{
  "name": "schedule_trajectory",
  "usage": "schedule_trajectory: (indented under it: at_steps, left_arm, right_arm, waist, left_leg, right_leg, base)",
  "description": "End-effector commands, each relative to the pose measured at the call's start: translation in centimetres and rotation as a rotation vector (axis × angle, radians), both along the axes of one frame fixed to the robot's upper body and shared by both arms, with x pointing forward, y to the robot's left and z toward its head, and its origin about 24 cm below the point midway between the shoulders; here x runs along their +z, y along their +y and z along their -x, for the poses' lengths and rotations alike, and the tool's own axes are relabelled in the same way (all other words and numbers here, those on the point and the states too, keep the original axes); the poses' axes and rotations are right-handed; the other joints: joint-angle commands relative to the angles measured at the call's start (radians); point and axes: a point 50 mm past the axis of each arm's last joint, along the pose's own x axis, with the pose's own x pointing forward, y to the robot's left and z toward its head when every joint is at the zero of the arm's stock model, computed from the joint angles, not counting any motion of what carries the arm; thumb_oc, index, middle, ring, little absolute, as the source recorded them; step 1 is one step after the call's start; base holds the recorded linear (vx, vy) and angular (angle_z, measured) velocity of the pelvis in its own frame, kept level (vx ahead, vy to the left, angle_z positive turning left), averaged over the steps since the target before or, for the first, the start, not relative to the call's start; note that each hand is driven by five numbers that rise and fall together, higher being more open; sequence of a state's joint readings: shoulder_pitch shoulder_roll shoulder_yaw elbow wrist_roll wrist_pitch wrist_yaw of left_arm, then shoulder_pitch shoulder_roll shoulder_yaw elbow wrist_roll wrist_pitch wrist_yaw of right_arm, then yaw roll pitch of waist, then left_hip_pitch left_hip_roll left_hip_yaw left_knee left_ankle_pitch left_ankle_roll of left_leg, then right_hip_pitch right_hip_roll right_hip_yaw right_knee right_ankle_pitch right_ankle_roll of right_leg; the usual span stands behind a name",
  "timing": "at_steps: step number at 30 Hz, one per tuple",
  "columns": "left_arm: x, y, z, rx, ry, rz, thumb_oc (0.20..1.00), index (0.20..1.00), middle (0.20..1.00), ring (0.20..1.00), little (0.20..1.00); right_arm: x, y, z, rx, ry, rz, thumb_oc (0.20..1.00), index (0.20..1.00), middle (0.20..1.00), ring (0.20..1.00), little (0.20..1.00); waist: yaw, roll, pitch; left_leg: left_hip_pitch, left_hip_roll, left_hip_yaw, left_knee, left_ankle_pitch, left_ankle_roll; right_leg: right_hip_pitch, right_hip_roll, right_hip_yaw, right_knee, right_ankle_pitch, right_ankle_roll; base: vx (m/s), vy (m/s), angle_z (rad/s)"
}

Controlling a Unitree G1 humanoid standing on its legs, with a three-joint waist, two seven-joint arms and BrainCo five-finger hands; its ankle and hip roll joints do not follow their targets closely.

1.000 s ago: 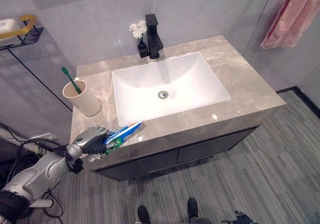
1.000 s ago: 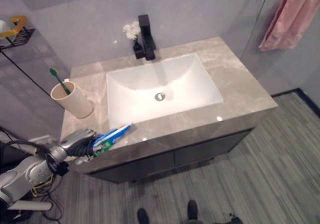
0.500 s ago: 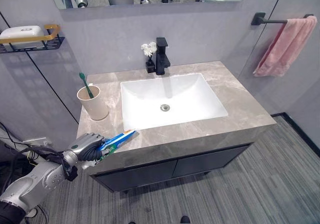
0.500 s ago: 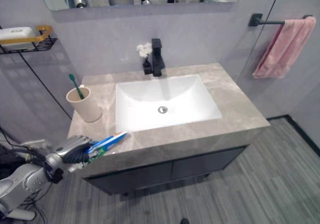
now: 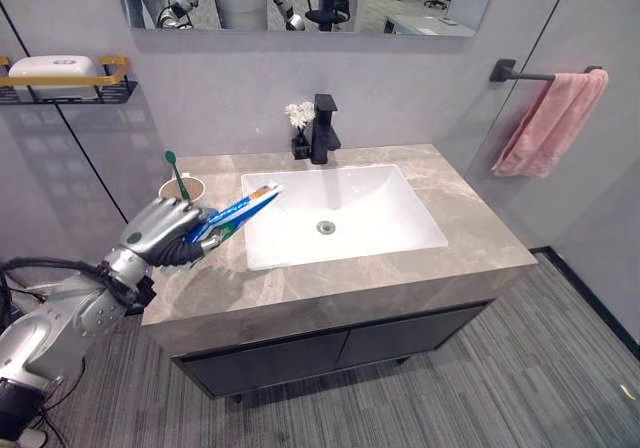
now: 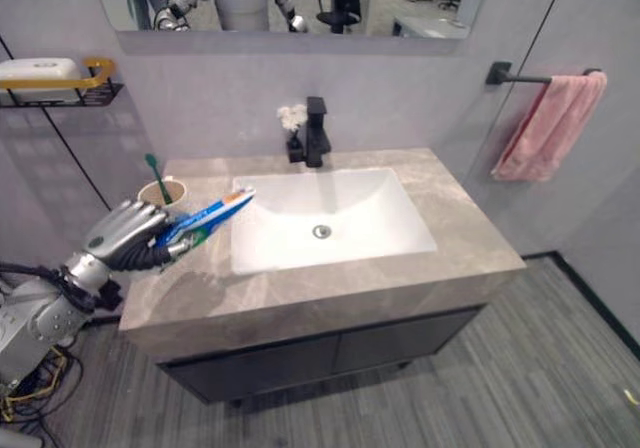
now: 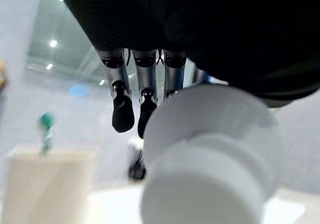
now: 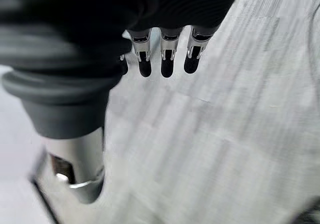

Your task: Put brush and paste in cup on sink, flatten towel.

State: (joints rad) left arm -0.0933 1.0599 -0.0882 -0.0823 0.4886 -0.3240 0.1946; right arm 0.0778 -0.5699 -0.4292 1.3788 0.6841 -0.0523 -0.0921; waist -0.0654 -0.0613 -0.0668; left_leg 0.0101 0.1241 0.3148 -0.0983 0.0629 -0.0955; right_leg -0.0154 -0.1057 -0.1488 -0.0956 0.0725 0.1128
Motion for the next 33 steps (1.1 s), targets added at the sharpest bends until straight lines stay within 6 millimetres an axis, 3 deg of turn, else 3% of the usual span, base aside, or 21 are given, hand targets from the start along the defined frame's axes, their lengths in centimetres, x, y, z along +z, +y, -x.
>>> schedule_trajectory:
  at_steps: [1,2,5,6,7,8,9,10,12,13,15,19,21,23,24,26,27,28,29,30,33]
  left_arm:
    - [6.9,-0.7,-0.1,-0.045,-0.366,-0.001,0.2,0.2,0.2,0.2,0.2]
    - [7.3,-0.6,0.1,-0.039,-0.409,-0.018,0.2,0.2,0.2,0.2,0.2]
    - [8.1,-0.9,0.3,-0.057,-0.489,-0.065,0.2,0.2,0.2,0.2,0.2]
    - [8.1,-1.0,0.3,-0.058,-0.492,-0.066,0.2,0.2,0.2,0.2,0.2]
    - [9.4,-1.0,0.5,-0.061,-0.557,-0.092,0.2,0.2,0.2,0.2,0.2]
    - [9.5,-0.9,0.5,-0.06,-0.56,-0.093,0.2,0.2,0.2,0.2,0.2]
    - [10.5,-1.0,0.7,-0.062,-0.608,-0.118,0.2,0.2,0.2,0.2,0.2]
    - [10.8,-1.2,0.8,-0.073,-0.627,-0.115,0.2,0.2,0.2,0.2,0.2]
    - [12.5,-1.2,1.1,-0.068,-0.691,-0.142,0.2,0.2,0.2,0.2,0.2]
    - [12.6,-1.2,1.0,-0.068,-0.693,-0.143,0.2,0.2,0.2,0.2,0.2]
    - [14.1,-2.0,1.3,-0.103,-0.739,-0.166,0.2,0.2,0.2,0.2,0.2]
    - [15.1,-2.6,0.6,-0.115,-0.766,-0.164,0.2,0.2,0.2,0.2,0.2]
    - [16.1,-3.9,0.1,-0.156,-0.791,-0.157,0.2,0.2,0.2,0.2,0.2]
    - [16.6,-4.2,-0.1,-0.164,-0.802,-0.147,0.2,0.2,0.2,0.2,0.2]
    - [16.8,-4.7,0.0,-0.186,-0.815,-0.148,0.2,0.2,0.2,0.2,0.2]
    - [17.2,-5.5,-0.3,-0.212,-0.83,-0.125,0.2,0.2,0.2,0.2,0.2]
    - [17.2,-5.4,-0.3,-0.211,-0.83,-0.126,0.2,0.2,0.2,0.2,0.2]
    - [17.2,-5.9,-0.2,-0.237,-0.847,-0.111,0.2,0.2,0.2,0.2,0.2]
    - [17.3,-5.9,-0.1,-0.235,-0.848,-0.112,0.2,0.2,0.2,0.2,0.2]
    - [16.9,-6.2,-0.1,-0.258,-0.847,-0.085,0.2,0.2,0.2,0.2,0.2]
    - [16.2,-6.7,-0.1,-0.287,-0.837,-0.052,0.2,0.2,0.2,0.2,0.2]
  right_arm:
    - [5.6,-3.8,-7.0,-0.041,-0.333,0.329,1.0,1.0,1.0,1.0,1.0]
    - [8.4,-4.2,-9.6,0.013,-0.467,0.448,1.0,1.0,1.0,1.0,1.0]
    - [15.0,-3.6,-13.4,0.12,-0.645,0.744,1.0,1.0,1.0,1.0,1.0]
    - [14.9,-3.4,-13.4,0.117,-0.641,0.747,1.0,1.0,1.0,1.0,1.0]
    - [19.9,-2.3,-15.7,0.221,-0.795,0.912,1.0,1.0,1.0,1.0,1.0]
    - [19.9,-2.2,-15.8,0.221,-0.795,0.913,1.0,1.0,1.0,1.0,1.0]
    - [23.0,-0.8,-17.2,0.338,-0.895,1.003,1.0,1.0,1.0,1.0,1.0]
    - [23.5,-0.5,-17.3,0.325,-0.912,1.028,1.0,1.0,1.0,1.0,1.0]
    - [27.4,3.2,-19.4,0.56,-1.112,1.079,1.0,1.0,1.0,1.0,1.0]
    - [27.5,3.2,-19.4,0.561,-1.114,1.077,1.0,1.0,1.0,1.0,1.0]
    - [29.7,7.1,-21.6,0.845,-1.282,1.012,1.0,1.0,1.0,1.0,1.0]
    - [29.6,10.2,-24.5,0.999,-1.375,0.831,1.0,1.0,1.0,1.0,1.0]
    - [29.3,14.3,-28.0,1.233,-1.358,0.69,1.0,1.0,1.0,1.0,1.0]
    - [30.1,16.5,-29.0,1.342,-1.391,0.647,1.0,1.0,1.0,1.0,1.0]
    - [30.7,17.5,-29.1,1.383,-1.43,0.625,1.0,1.0,1.0,1.0,1.0]
    - [32.4,23.3,-30.0,1.507,-1.626,0.458,1.0,1.0,1.0,1.0,1.0]
    - [32.4,23.3,-30.0,1.508,-1.627,0.458,1.0,1.0,1.0,1.0,1.0]
    - [33.9,27.2,-29.3,1.595,-1.784,0.347,1.0,1.0,1.0,1.0,1.0]
    - [34.0,27.3,-29.4,1.596,-1.787,0.344,1.0,1.0,1.0,1.0,1.0]
    - [34.7,30.6,-28.6,1.662,-1.897,0.222,1.0,1.0,1.0,1.0,1.0]
    - [35.5,33.9,-27.8,1.735,-1.979,0.091,1.0,1.0,1.0,1.0,1.0]
  waist:
    - [-0.019,-0.013,-0.025]
    - [-0.026,-0.008,-0.027]
    - [-0.041,0.005,-0.034]
    - [-0.039,0.003,-0.032]
    - [-0.043,0.008,-0.038]
    - [-0.043,0.007,-0.036]
    - [-0.046,0.009,-0.042]
    - [-0.049,0.009,-0.042]
    - [-0.048,0.011,-0.044]
    - [-0.049,0.009,-0.043]
    - [-0.04,0.012,-0.051]
    - [-0.027,0.009,-0.05]
    - [-0.003,0.007,-0.053]
    - [0.003,0.005,-0.05]
    - [0.006,0.007,-0.052]
    - [0.029,0.007,-0.05]
    - [0.028,0.007,-0.05]
    - [0.043,0.009,-0.047]
    - [0.041,0.009,-0.047]
    - [0.058,0.01,-0.043]
    - [0.074,0.013,-0.045]
  left_leg:
    - [0.02,0.055,-0.022,0.011,-0.024,-0.051]
    - [0.022,0.054,-0.019,0.011,-0.024,-0.05]
    - [0.031,0.053,-0.012,0.011,-0.031,-0.046]
    - [0.027,0.052,-0.011,0.011,-0.023,-0.044]
    - [0.036,0.05,-0.009,0.011,-0.033,-0.043]
    - [0.033,0.05,-0.008,0.011,-0.027,-0.042]
    - [0.038,0.049,-0.006,0.011,-0.033,-0.043]
    - [0.036,0.048,-0.005,0.011,-0.027,-0.041]
    - [0.041,0.048,-0.003,0.011,-0.032,-0.041]
    - [0.037,0.047,-0.003,0.011,-0.024,-0.04]
    - [0.042,0.047,-0.003,0.011,-0.027,-0.041]
    - [0.042,0.045,-0.003,0.011,-0.017,-0.04]
    - [0.05,0.045,-0.003,0.011,-0.019,-0.043]
    - [0.049,0.045,-0.001,0.011,-0.012,-0.044]
    - [0.048,0.044,-0.001,0.011,-0.01,-0.044]
    - [0.048,0.043,-0.002,0.011,-0.007,-0.043]
    - [0.048,0.043,-0.002,0.011,-0.007,-0.043]
    - [0.051,0.041,-0.005,0.011,-0.007,-0.041]
    - [0.05,0.04,-0.005,0.011,-0.006,-0.041]
    - [0.052,0.038,-0.009,0.011,-0.007,-0.039]
    - [0.05,0.031,-0.016,0.011,-0.006,-0.036]
  right_leg:
    - [-0.016,-0.122,-0.024,0.008,0.086,0.124]
    - [-0.019,-0.122,-0.018,0.008,0.087,0.125]
    - [-0.016,-0.126,-0.012,0.008,0.089,0.125]
    - [-0.02,-0.126,-0.012,0.008,0.095,0.122]
    - [-0.013,-0.127,-0.01,0.008,0.09,0.123]
    - [-0.016,-0.127,-0.009,0.008,0.095,0.121]
    - [-0.013,-0.128,-0.007,0.008,0.09,0.123]
    - [-0.015,-0.128,-0.006,0.008,0.095,0.12]
    - [-0.012,-0.13,-0.008,0.008,0.09,0.12]
    - [-0.016,-0.13,-0.007,0.008,0.097,0.118]
    - [-0.006,-0.132,-0.011,0.008,0.09,0.12]
    - [-0.002,-0.135,-0.015,0.008,0.097,0.117]
    - [0.009,-0.136,-0.018,0.008,0.093,0.118]
    - [0.006,-0.137,-0.017,0.008,0.098,0.115]
    - [0.005,-0.137,-0.017,0.008,0.098,0.115]
    - [0.01,-0.14,-0.024,0.008,0.096,0.111]
    - [0.01,-0.14,-0.024,0.008,0.096,0.111]
    - [0.015,-0.143,-0.028,0.008,0.094,0.109]
    - [0.014,-0.143,-0.028,0.008,0.095,0.109]
    - [0.021,-0.148,-0.034,0.008,0.092,0.107]
    - [0.031,-0.154,-0.049,0.008,0.087,0.104]
  base:
    - [-0.01,0.035,-0.08]
    - [-0.01,0.041,-0.07]
    - [-0.02,0.037,-0.08]
    - [0.0,0.025,-0.11]
    - [-0.02,0.006,-0.08]
    - [0.02,0.015,-0.04]
    - [0.0,0.0,0.0]
    - [0.0,0.0,0.0]
    - [0.0,0.0,0.0]
    - [0.0,0.0,0.0]
    - [0.0,0.0,0.0]
    - [-0.02,0.002,0.0]
    - [0.0,0.0,0.0]
    - [-0.02,0.001,-0.01]
    - [0.0,0.0,0.0]
    - [0.0,0.0,0.0]
    - [0.0,0.0,0.04]
    - [0.0,0.001,0.08]
    - [0.01,0.007,0.13]
    - [0.0,0.011,0.13]
    - [0.01,0.012,0.11]
